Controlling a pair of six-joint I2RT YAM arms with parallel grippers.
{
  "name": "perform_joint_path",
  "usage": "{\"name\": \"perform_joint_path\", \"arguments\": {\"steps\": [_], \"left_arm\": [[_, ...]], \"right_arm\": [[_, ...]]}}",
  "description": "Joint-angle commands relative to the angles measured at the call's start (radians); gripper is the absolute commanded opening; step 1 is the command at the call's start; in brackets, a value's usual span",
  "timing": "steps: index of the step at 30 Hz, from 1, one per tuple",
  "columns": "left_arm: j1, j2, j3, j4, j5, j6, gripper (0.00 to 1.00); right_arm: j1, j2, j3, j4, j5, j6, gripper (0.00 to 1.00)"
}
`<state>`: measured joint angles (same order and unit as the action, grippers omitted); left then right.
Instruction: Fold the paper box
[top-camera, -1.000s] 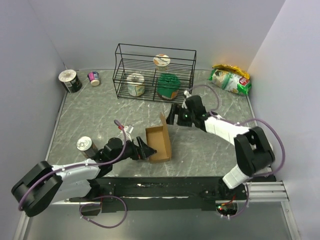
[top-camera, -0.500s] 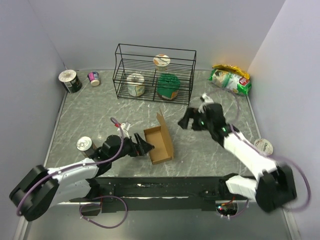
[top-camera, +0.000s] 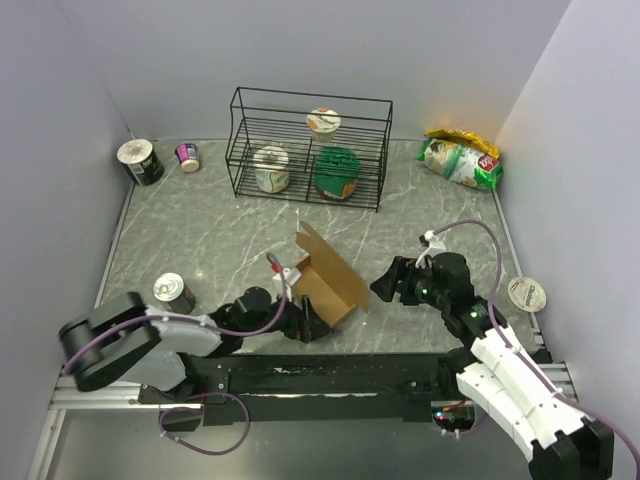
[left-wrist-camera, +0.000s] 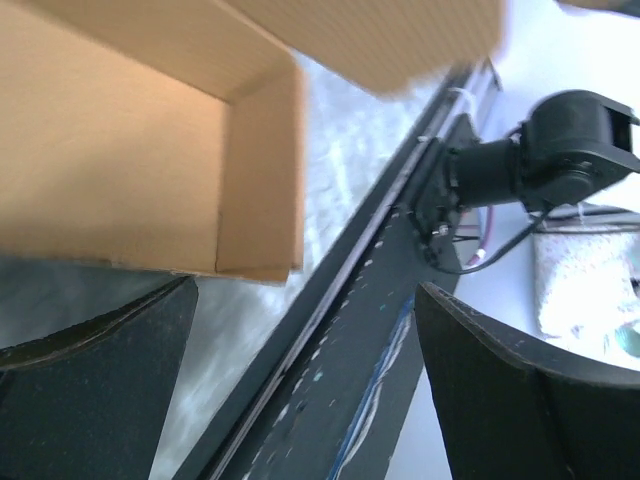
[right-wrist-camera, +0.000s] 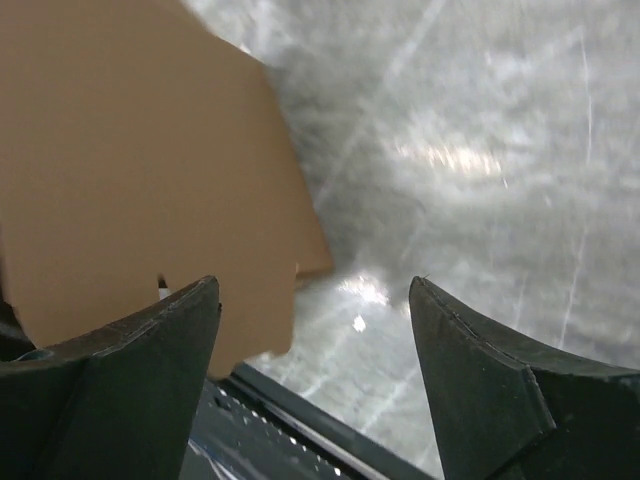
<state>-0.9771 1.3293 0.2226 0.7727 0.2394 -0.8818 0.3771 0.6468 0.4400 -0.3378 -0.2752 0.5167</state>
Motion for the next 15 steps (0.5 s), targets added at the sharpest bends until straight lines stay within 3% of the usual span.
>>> {"name": "perform_joint_path", "arguments": {"steps": [1,4,6,11,15], "left_arm": [[-0.046,0.106,0.073,0.278,0.034,0.009,0.96],[-0.044,0.105,0.077,0.335,0.003,0.014,0.96],[-0.026,0.047,0.087,0.278,-0.015,0.041,0.96],[0.050,-0.197,0.138,-0.087,-0.014,0.153,0.96],[0.245,-0.349,0.175,-0.341,0.034,0.278,0.96]], "right_arm": [[0.003,0.002,0.034,-0.096,0.037,0.023,0.84],[0.003,-0.029,0.037,-0.133,0.054,0.025,0.83],[0.003,-0.056,0.040,-0.164,0.060,0.026,0.83],[0.005,-0.102,0.019,-0.170,0.054,0.008,0.82],[0.005,-0.127,0.006,-0.144,0.034,-0.023,0.80]]}}
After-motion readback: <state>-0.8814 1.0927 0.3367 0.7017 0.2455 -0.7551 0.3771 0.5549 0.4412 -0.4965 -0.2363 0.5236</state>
